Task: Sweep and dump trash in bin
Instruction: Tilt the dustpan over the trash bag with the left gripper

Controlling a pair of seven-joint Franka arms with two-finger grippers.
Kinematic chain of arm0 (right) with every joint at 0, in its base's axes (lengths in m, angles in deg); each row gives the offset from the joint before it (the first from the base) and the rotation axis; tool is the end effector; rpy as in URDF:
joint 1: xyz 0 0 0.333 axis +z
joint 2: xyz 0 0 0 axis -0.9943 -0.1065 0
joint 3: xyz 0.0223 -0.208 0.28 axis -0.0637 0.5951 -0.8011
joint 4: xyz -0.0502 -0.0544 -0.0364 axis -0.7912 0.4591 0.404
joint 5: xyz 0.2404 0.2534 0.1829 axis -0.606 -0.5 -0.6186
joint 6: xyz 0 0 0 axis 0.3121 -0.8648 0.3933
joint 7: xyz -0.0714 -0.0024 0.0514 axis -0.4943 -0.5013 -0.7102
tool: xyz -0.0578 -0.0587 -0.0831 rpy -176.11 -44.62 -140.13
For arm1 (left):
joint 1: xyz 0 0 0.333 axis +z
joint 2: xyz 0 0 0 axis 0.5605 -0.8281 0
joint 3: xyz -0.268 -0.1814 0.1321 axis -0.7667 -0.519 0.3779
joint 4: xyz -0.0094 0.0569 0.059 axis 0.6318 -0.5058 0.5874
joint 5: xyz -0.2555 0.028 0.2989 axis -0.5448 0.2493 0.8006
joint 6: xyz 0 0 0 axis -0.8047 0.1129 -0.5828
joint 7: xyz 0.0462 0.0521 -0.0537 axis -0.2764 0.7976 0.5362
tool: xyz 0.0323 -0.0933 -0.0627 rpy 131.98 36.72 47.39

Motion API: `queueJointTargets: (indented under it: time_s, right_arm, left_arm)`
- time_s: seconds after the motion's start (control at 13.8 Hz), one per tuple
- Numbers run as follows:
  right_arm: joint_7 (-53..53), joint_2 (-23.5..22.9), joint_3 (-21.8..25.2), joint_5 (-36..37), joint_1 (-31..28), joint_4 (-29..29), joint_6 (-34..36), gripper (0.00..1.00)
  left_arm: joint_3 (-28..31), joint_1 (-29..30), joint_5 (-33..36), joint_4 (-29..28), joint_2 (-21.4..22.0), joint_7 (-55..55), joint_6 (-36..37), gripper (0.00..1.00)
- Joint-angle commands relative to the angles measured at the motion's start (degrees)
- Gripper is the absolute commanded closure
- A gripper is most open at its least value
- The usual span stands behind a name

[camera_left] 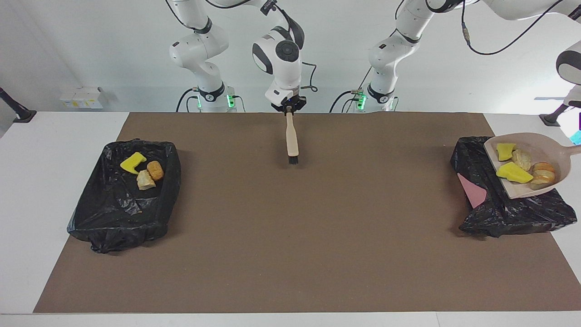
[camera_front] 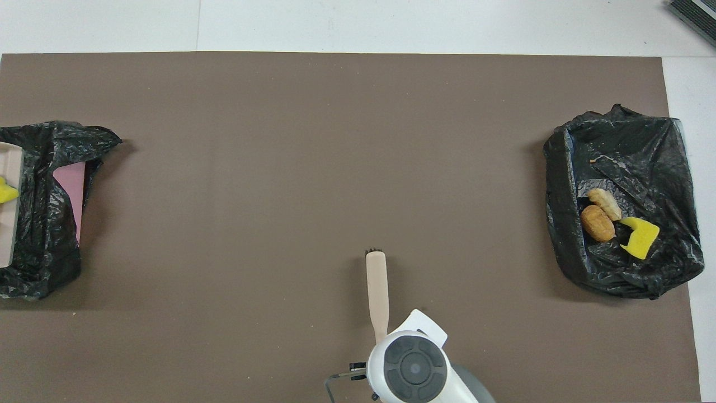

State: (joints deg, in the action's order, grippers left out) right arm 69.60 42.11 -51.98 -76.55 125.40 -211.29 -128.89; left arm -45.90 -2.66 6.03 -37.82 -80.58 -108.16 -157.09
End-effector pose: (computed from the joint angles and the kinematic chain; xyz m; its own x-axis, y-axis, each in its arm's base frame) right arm 0.2830 0.3744 0.3777 0.9664 0.0444 -0.2533 0.0356 -0.9986 -0.0390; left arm 0.5884 0.3163 0.5557 -0.0805 -0.8574 -0.5083 -0.9947 0.1017 -0.0140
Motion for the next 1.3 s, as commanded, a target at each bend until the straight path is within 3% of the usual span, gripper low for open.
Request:
queueJointTargets:
  time_s: [0.0,0.29,0.58,0.72,0.94,1.23]
  right_arm:
    - [3.3,-3.1,-0.1,-3.0,3.5,1.2,-3.5,1.0]
    - [3.5,-4.3,-0.1,-3.1,3.7,1.0,-3.1,0.99]
    - [2.6,-4.6,-0.1,-3.1,4.2,-0.1,-3.5,0.81]
    - [2.3,-4.4,-0.1,-3.1,4.1,-0.5,-3.4,0.66]
    - [2.0,-4.6,-0.1,-3.1,3.9,-0.4,-3.6,0.59]
    - [2.2,-6.8,0.1,-2.9,1.1,3.1,-3.9,0.31]
  left_arm:
    - [0.5,-2.7,10.9,-5.5,3.3,8.5,-1.7,1.0]
    - [0.4,-6.1,27.8,-17.9,11.4,28.5,-1.4,1.0]
    - [0.5,-7.2,37.6,-19.0,12.9,30.2,-0.6,1.0]
    - [0.4,-7.3,37.9,-18.6,14.3,29.7,-0.4,1.0]
    - [-0.9,-8.3,36.4,-18.4,16.6,29.5,4.4,1.0]
    - [-1.1,-14.3,21.2,-15.9,17.4,34.7,17.9,1.0]
